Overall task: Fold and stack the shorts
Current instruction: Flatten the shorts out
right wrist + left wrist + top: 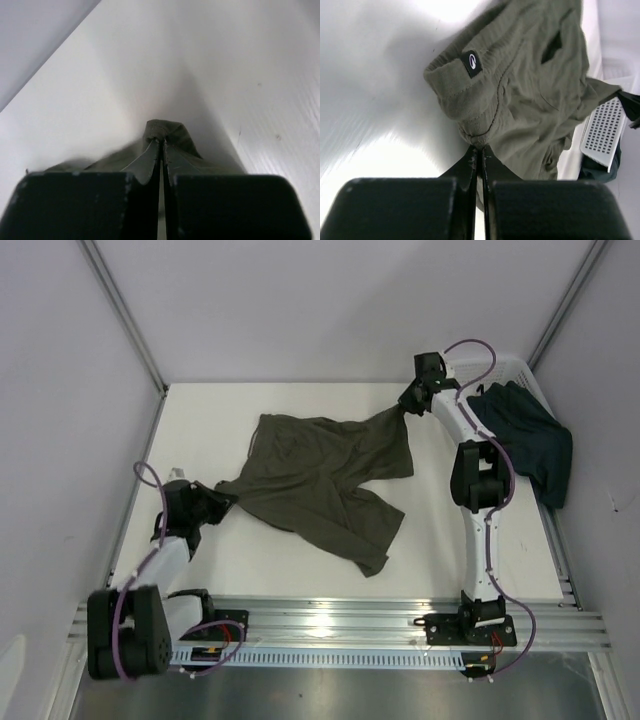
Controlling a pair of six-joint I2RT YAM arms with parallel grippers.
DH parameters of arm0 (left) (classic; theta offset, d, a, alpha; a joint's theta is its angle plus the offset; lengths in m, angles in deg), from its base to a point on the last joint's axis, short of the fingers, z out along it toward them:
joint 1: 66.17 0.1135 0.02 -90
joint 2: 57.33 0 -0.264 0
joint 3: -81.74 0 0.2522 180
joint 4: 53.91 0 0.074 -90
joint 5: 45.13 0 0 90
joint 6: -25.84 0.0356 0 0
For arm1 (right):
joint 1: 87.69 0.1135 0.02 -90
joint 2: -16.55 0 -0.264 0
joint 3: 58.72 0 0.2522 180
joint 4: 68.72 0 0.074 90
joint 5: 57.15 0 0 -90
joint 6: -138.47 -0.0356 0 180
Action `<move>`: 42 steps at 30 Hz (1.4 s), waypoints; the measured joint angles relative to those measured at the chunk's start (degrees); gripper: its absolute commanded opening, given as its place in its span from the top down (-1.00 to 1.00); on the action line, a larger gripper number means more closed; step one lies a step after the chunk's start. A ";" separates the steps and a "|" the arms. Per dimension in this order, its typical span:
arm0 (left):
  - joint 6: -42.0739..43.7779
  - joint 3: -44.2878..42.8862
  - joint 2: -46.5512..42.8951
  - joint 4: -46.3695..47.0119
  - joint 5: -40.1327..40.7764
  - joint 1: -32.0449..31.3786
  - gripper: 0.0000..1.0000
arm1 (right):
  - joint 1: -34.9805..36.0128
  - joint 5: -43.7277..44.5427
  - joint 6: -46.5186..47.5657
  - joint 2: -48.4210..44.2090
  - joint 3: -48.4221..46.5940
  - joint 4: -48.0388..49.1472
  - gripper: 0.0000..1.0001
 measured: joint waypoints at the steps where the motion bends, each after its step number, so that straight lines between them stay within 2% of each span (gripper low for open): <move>1: 0.04 1.09 -3.52 -1.11 1.29 -0.02 1.00 | -0.37 -0.26 0.17 1.11 -1.07 -0.26 1.00; 5: 0.68 2.64 -14.93 -4.61 6.03 -0.02 1.00 | -1.84 -1.07 0.46 4.31 -3.37 -2.19 1.00; 7: 1.33 2.71 -17.88 -5.60 7.63 -0.02 1.00 | -2.47 -1.46 0.59 6.14 -4.76 -2.62 0.97; 8: 1.62 2.71 -17.90 -5.77 8.02 -0.02 1.00 | -2.75 -1.66 0.66 7.02 -5.35 -2.67 0.83; 10: 2.14 2.71 -16.04 -6.05 8.09 -0.02 1.00 | -3.26 -2.05 1.11 8.87 -6.95 -3.19 0.35; 11: 2.32 2.71 -14.45 -6.05 8.09 -0.02 1.00 | -3.48 -2.16 1.42 9.86 -8.11 -3.30 0.09; 12: 2.60 2.71 -12.48 -6.05 8.02 -0.02 1.00 | -3.61 -2.38 2.01 10.75 -9.42 -3.76 -0.26; 14: 2.80 2.71 -8.70 -6.21 7.89 -0.02 1.00 | -3.82 -2.84 3.04 11.74 -11.23 -4.37 -0.39; 19: 3.19 2.71 -5.53 -6.03 7.89 -0.02 1.00 | -4.22 -3.30 5.42 9.42 -10.29 -5.22 -0.37; 22: 3.41 2.71 -5.40 -5.79 7.89 -0.02 1.00 | -4.22 -4.37 6.54 3.34 -3.34 -6.43 -0.19; 27: 4.70 2.60 -4.92 -5.20 7.93 -0.02 1.00 | -3.50 -8.55 8.44 -18.60 25.94 -2.25 0.14; 31: 6.78 1.90 -3.30 -5.20 7.93 -0.02 1.00 | -1.44 -12.39 9.35 -34.49 46.84 0.85 0.17; 39: 11.23 1.84 -0.70 -4.92 8.02 -0.02 1.00 | 11.26 -12.98 9.97 -44.00 66.34 5.90 0.10; 42: 12.15 1.99 0.17 -3.80 8.04 -0.02 1.00 | 13.75 -12.50 8.41 -47.15 71.97 7.58 0.09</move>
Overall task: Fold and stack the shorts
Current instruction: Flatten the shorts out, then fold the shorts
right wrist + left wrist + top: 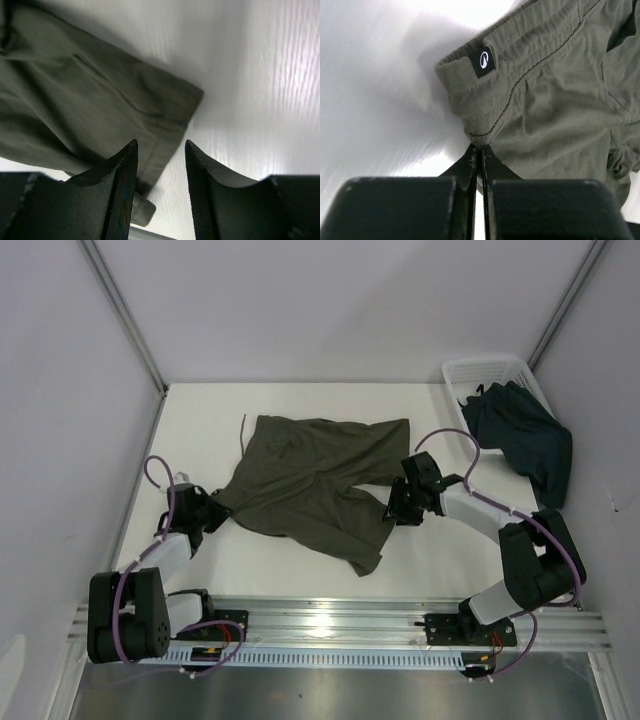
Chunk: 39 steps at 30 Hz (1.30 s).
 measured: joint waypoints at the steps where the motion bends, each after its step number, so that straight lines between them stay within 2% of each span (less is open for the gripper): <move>1: 0.13 0.26 0.17 0.66 0.00 0.00 1.00 | 0.46 0.42 -0.66 -1.11 1.60 0.35 0.09; 5: 0.57 1.73 0.42 2.62 0.00 0.00 1.00 | 1.88 2.69 -2.89 -3.56 5.35 1.86 0.07; 12: 0.79 5.05 -2.84 5.73 0.02 0.00 1.00 | 2.25 4.50 -5.33 -1.81 7.26 6.80 0.10; 15: 0.79 5.84 -4.44 6.36 0.07 0.00 1.00 | 2.25 5.18 -6.16 -0.76 7.21 9.60 0.39; 16: 0.79 5.86 -4.59 6.58 0.07 0.00 1.00 | 2.25 5.62 -6.49 -0.39 7.13 10.16 0.73; 18: 0.81 5.86 -4.61 6.84 0.07 0.00 1.00 | 2.10 6.95 -6.93 0.37 7.02 10.86 0.96; 19: 0.81 5.88 -4.61 6.82 0.04 0.00 1.00 | 1.90 7.17 -7.41 0.68 6.93 11.04 1.00; 33: 0.85 6.16 -4.59 6.84 -0.26 -0.02 1.00 | -7.50 10.78 -7.45 -0.50 7.04 8.52 1.00; 36: 0.87 6.19 -4.48 6.86 -0.87 -0.11 1.00 | -8.17 10.84 -6.80 -0.61 7.02 8.00 0.67; 37: 0.92 6.19 -4.44 6.86 -1.01 -0.11 1.00 | -8.17 10.86 -6.56 -0.61 6.91 7.80 0.37; 38: 0.94 6.19 -4.39 6.88 -1.03 -0.11 1.00 | -8.17 10.80 -6.45 -0.61 6.80 7.72 0.31; 39: 0.96 6.19 -4.33 7.06 -1.03 -0.11 1.00 | -8.17 10.86 -5.88 -0.90 6.58 7.80 0.07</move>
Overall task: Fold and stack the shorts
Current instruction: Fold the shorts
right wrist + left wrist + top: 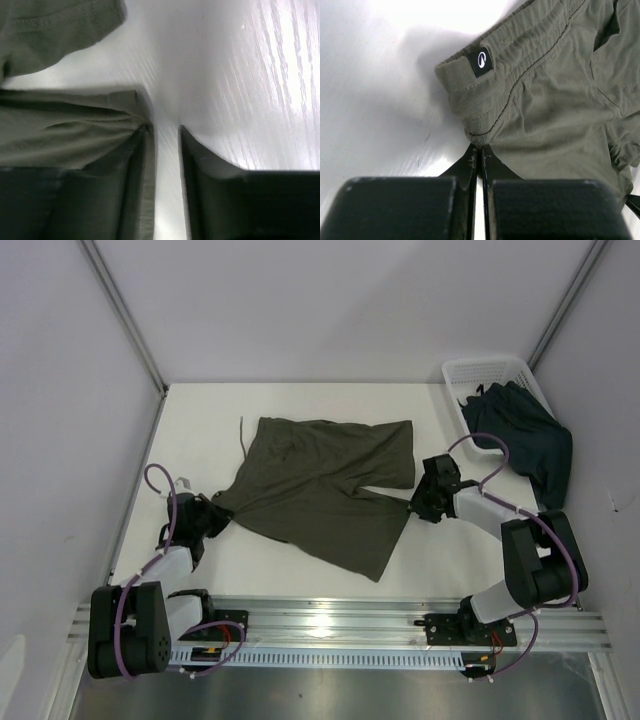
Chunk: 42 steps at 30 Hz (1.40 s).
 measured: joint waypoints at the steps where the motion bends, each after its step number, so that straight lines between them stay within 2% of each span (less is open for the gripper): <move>1: 0.00 0.00 0.09 0.17 -0.02 0.00 1.00 | 0.04 0.00 0.37 -0.28 0.02 -0.24 -0.04; 5: 0.02 0.00 0.24 0.42 -0.07 0.02 1.00 | 2.12 0.59 1.51 -3.61 0.57 -3.34 -0.09; 8: 0.02 -0.02 0.26 0.66 -0.17 0.02 1.00 | 7.02 1.90 2.73 -8.44 0.68 -6.25 -0.04; 15: 0.09 -0.02 1.29 0.72 -0.22 0.02 1.00 | 27.71 5.42 10.64 -19.71 0.66 -8.72 -0.08; 20: 0.50 -0.07 1.73 0.68 -0.24 0.02 1.00 | 39.80 9.60 13.90 -19.32 0.52 -10.71 0.01; 24: 0.52 -0.07 1.73 0.68 -0.22 0.02 1.00 | 46.84 14.29 13.81 -13.07 -1.14 -13.79 0.03; 30: 0.55 -0.07 1.73 0.68 -0.24 0.02 1.00 | 53.42 18.99 10.91 -3.45 -3.96 -18.58 0.02; 42: 0.57 -0.07 2.01 0.68 -0.28 0.02 1.00 | 56.83 19.23 5.84 -2.95 -1.03 -19.65 0.04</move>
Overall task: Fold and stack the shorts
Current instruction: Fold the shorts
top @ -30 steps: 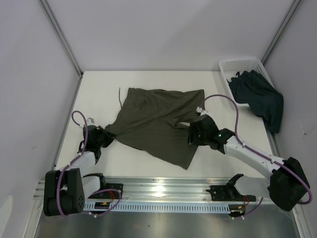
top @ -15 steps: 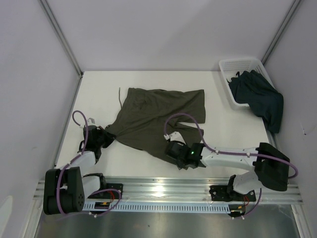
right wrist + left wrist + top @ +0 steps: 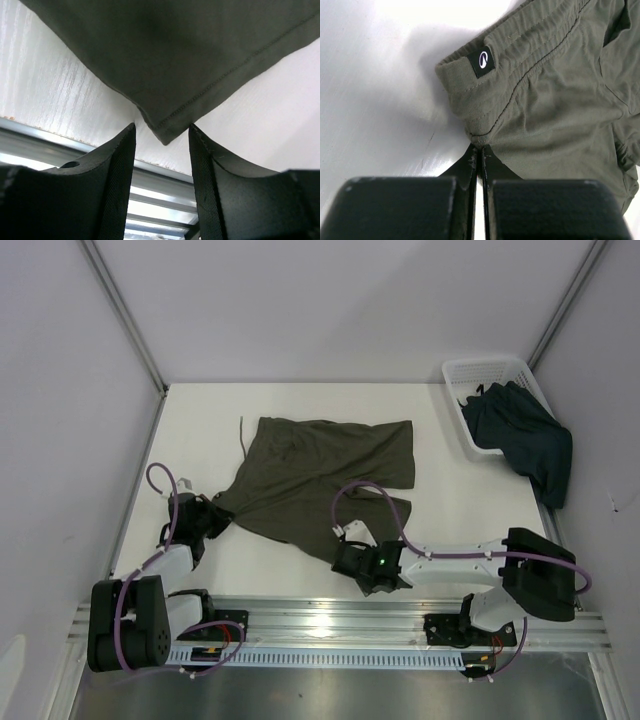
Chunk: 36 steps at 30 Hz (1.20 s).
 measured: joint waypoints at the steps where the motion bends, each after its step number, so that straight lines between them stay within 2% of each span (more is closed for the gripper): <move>1: 0.00 0.00 0.02 -0.02 0.00 0.00 1.00 | 0.09 0.00 -0.15 0.48 0.00 0.15 0.06; 3: 0.02 0.00 0.02 0.00 -0.04 0.00 1.00 | 0.17 0.37 -0.31 1.66 -0.33 0.42 0.37; 4: 0.02 0.00 0.07 -0.02 -0.04 0.00 1.00 | 0.22 0.55 -0.46 2.12 -0.57 0.92 0.67; 7: 0.04 0.00 0.11 -0.02 -0.13 0.00 1.00 | 0.85 1.95 -1.03 3.87 -1.51 1.25 1.00; 15: -0.96 -0.94 -1.44 -4.46 -0.26 0.00 1.00 | 8.07 4.46 -5.38 2.25 -1.90 -3.93 1.00; 25: -2.67 -15.58 -13.64 -30.14 3.89 -0.02 1.00 | 16.83 7.06 -14.32 -2.32 -6.82 -12.11 1.00; 30: -4.52 -20.15 -12.70 -37.29 4.35 -0.02 1.00 | 15.52 9.33 -15.54 -5.53 -11.41 -17.07 1.00; 36: -6.69 -27.85 -0.46 -43.28 3.80 -0.02 1.00 | 4.72 10.69 -12.72 -11.58 -15.89 -19.28 1.00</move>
